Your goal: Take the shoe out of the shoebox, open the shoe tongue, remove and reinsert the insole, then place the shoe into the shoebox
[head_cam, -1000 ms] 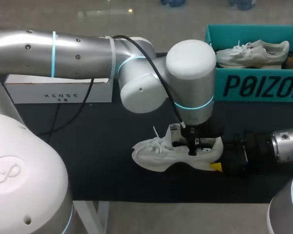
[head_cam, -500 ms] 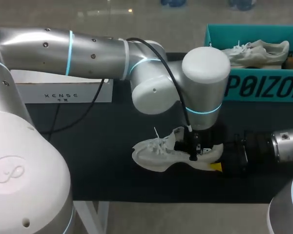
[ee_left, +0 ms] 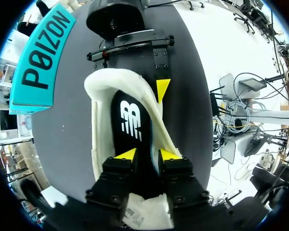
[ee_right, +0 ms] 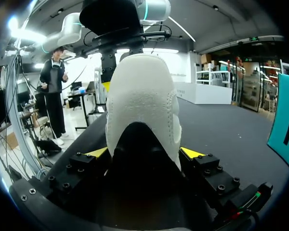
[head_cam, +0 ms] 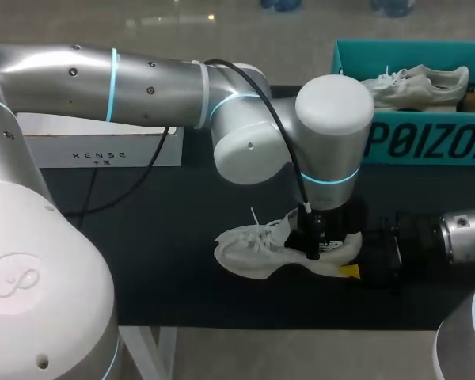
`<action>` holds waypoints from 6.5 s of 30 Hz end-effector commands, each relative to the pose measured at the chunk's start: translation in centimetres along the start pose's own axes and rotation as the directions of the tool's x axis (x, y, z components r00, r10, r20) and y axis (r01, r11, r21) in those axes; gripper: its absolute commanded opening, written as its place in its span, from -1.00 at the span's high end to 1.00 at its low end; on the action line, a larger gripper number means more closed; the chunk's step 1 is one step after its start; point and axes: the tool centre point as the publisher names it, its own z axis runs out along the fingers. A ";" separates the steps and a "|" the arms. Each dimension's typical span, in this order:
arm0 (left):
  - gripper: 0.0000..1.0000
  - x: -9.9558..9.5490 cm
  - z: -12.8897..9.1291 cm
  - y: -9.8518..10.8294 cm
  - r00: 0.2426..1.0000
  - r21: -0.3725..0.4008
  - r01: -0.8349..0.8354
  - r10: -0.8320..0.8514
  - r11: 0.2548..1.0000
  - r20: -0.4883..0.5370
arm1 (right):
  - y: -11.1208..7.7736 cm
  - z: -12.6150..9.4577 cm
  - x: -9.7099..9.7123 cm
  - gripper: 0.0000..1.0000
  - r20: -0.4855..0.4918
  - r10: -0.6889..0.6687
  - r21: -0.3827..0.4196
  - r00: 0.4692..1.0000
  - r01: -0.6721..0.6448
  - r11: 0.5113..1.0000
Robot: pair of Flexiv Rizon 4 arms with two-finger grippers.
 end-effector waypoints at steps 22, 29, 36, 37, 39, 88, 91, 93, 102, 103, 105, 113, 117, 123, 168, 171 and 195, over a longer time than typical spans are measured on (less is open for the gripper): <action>0.40 0.6 6.5 -0.8 0.995 -0.081 -0.081 0.076 0.993 -0.067 | -0.3 0.3 0.1 1.00 0.003 0.000 0.003 1.000 0.000 1.000; 1.00 1.4 8.0 0.4 0.999 -0.074 -0.042 0.044 0.996 0.018 | -0.3 0.3 0.1 1.00 0.003 0.000 0.003 1.000 0.000 1.000; 1.00 0.2 6.0 0.9 0.993 -0.044 -0.010 0.016 0.999 0.119 | -0.3 0.3 0.1 1.00 0.003 0.000 0.003 1.000 0.000 1.000; 1.00 -0.1 5.8 0.9 0.992 -0.040 -0.007 0.012 0.999 0.126 | -0.3 0.3 0.1 1.00 0.003 0.000 0.003 1.000 0.000 1.000; 1.00 -0.3 5.5 0.9 0.990 -0.041 0.005 0.000 0.999 0.140 | -0.3 0.3 0.1 1.00 0.003 0.000 0.003 1.000 0.000 1.000; 1.00 -1.0 -3.9 1.8 0.945 0.053 0.106 -0.117 0.993 0.306 | -0.3 0.3 0.1 1.00 0.003 0.000 0.003 1.000 0.000 1.000; 1.00 -0.9 -3.7 1.3 0.951 0.050 0.101 -0.111 0.994 0.288 | -0.3 0.3 0.1 1.00 0.003 0.000 0.003 1.000 0.000 1.000; 1.00 -0.8 -3.7 0.6 0.953 0.044 0.101 -0.110 0.994 0.282 | -0.3 0.3 0.1 1.00 0.003 0.000 0.003 1.000 0.000 1.000; 1.00 -0.7 -2.3 -1.6 0.964 0.034 0.087 -0.092 0.996 0.250 | -0.3 0.3 0.1 1.00 0.003 0.000 0.003 1.000 0.000 1.000; 1.00 -0.7 -2.1 -1.7 0.965 0.033 0.085 -0.091 0.996 0.247 | -0.3 0.3 0.1 1.00 0.003 0.000 0.003 1.000 0.000 1.000; 1.00 -0.8 -1.7 -1.8 0.970 0.031 0.085 -0.089 0.996 0.228 | -0.3 0.3 0.1 1.00 0.003 0.000 0.003 1.000 0.000 1.000; 1.00 -0.6 -1.0 -1.6 0.977 0.011 0.070 -0.071 0.997 0.201 | -0.3 0.3 0.1 1.00 0.003 0.000 0.003 1.000 0.000 1.000; 0.92 -0.2 -1.1 -1.3 0.978 0.012 0.063 -0.064 0.998 0.199 | -0.3 0.3 0.1 1.00 0.003 0.000 0.003 1.000 0.000 1.000; 0.62 -0.1 -0.9 -0.5 0.978 0.006 0.064 -0.064 0.998 0.198 | -0.3 0.3 0.1 1.00 0.003 0.000 0.003 1.000 0.000 1.000; 1.00 -1.7 4.7 0.2 0.981 -0.027 0.082 -0.076 0.996 0.177 | -0.3 0.3 0.1 1.00 0.003 0.000 0.003 1.000 0.000 1.000; 1.00 -1.7 3.7 0.3 0.976 -0.010 0.086 -0.083 0.996 0.199 | -0.3 0.3 0.1 1.00 0.003 0.000 0.003 1.000 0.000 1.000; 1.00 -1.4 -3.4 1.0 0.944 0.066 0.137 -0.151 0.988 0.293 | -0.3 0.3 0.1 1.00 0.003 0.000 0.003 1.000 0.000 1.000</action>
